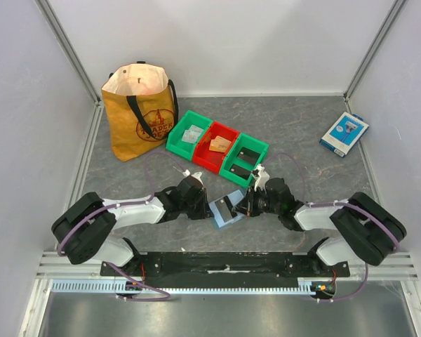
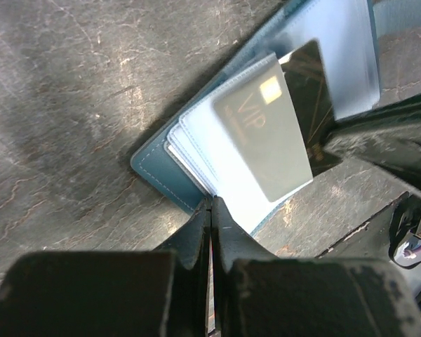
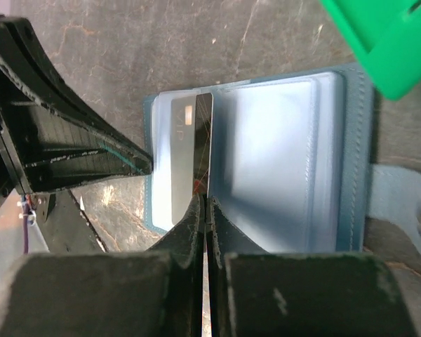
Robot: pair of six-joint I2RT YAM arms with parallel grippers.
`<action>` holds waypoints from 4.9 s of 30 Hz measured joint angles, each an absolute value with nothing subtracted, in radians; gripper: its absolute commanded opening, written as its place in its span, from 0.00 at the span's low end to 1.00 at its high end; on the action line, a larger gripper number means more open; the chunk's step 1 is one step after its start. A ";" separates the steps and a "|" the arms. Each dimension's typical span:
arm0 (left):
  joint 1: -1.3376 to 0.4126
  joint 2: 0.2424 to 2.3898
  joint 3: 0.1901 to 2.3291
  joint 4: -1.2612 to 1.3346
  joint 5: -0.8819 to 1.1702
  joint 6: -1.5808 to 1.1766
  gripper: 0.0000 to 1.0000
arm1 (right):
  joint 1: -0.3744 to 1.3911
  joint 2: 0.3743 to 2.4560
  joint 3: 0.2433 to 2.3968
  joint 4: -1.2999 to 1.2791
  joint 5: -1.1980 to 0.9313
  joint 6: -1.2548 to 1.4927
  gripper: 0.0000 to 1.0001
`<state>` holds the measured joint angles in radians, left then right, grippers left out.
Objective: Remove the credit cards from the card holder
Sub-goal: Remove the credit card from the card holder, then place the credit card in the storage box, then remove the credit card from the card holder.
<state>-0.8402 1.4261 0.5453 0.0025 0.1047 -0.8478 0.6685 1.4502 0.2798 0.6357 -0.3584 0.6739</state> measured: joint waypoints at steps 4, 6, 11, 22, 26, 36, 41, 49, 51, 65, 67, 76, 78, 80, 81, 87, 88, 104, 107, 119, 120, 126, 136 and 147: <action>-0.840 1.406 0.531 -0.002 0.097 -0.848 0.02 | 0.654 1.374 0.345 0.459 -0.317 0.608 0.00; -0.840 1.395 0.525 -0.009 0.089 -0.848 0.02 | 0.649 1.340 0.383 0.366 -0.290 0.572 0.00; -0.843 1.370 0.514 -0.028 0.075 -0.847 0.02 | 0.647 1.261 0.459 0.152 -0.227 0.479 0.00; -0.839 1.257 0.505 -0.227 -0.053 -0.819 0.24 | 0.616 1.205 0.831 -0.284 -0.135 0.257 0.00; -0.834 1.163 0.506 -0.323 -0.099 -0.797 0.58 | 0.533 1.302 1.014 -0.371 -0.134 0.173 0.00; -0.622 0.896 0.665 -0.540 -0.086 -0.640 0.84 | 0.354 1.608 1.275 -0.521 -0.318 -0.093 0.00; -0.474 0.793 0.760 -0.566 -0.082 -0.492 0.84 | 0.329 1.738 1.358 -0.586 -0.400 -0.209 0.00; -0.461 0.770 0.715 -0.542 -0.118 -0.384 0.83 | 0.296 1.899 1.477 -0.644 -0.459 -0.323 0.09; -0.460 0.777 0.705 -0.544 -0.133 -0.372 0.83 | 0.294 1.935 1.502 -0.650 -0.450 -0.340 0.19; -0.449 0.788 0.697 -0.544 -0.156 -0.342 0.83 | 0.416 1.738 1.437 -0.566 -0.095 -0.265 0.73; -0.443 0.792 0.697 -0.544 -0.156 -0.342 0.83 | 0.508 1.618 1.338 -0.502 -0.043 -0.214 0.74; -0.433 0.794 0.697 -0.544 -0.158 -0.342 0.82 | 0.926 1.370 0.958 -0.327 0.147 0.027 0.77; -0.433 0.795 0.697 -0.544 -0.159 -0.342 0.82 | 1.008 1.371 0.902 -0.318 0.199 0.080 0.79; -0.427 0.797 0.697 -0.544 -0.161 -0.342 0.82 | 1.074 1.377 0.864 -0.306 0.245 0.131 0.81; -0.426 0.799 0.697 -0.544 -0.163 -0.342 0.82 | 1.100 1.385 0.856 -0.301 0.267 0.154 0.82; -0.421 0.813 0.697 -0.544 -0.167 -0.342 0.82 | 1.204 1.485 0.853 -0.240 0.390 0.254 0.85; -0.421 0.814 0.697 -0.544 -0.167 -0.342 0.82 | 1.213 1.510 0.853 -0.233 0.404 0.270 0.85; -0.411 0.825 0.697 -0.544 -0.166 -0.342 0.81 | 1.216 1.649 0.853 -0.167 0.418 0.378 0.52; -0.411 0.825 0.697 -0.544 -0.166 -0.342 0.81 | 1.215 1.658 0.856 -0.151 0.378 0.391 0.44; -0.410 0.825 0.697 -0.544 -0.165 -0.342 0.81 | 1.275 1.741 0.966 -0.146 0.300 0.450 0.45; -0.410 0.825 0.697 -0.544 -0.165 -0.342 0.81 | 1.279 1.745 0.978 -0.155 0.297 0.458 0.50; -0.408 0.825 0.697 -0.544 -0.160 -0.342 0.81 | 1.285 1.745 1.034 -0.209 0.326 0.488 0.68; -0.425 0.826 0.697 -0.516 0.046 -0.402 0.71 | 1.182 1.538 0.955 -0.266 0.383 0.471 0.68; -0.710 0.981 0.627 -0.313 0.158 -0.617 0.38 | 1.063 1.486 0.759 -0.197 0.271 0.502 0.52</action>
<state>-0.7097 0.9813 0.6266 -0.3134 0.1581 -0.6174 1.0630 1.4857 0.7586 -0.1970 0.2710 0.5022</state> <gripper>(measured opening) 0.446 0.543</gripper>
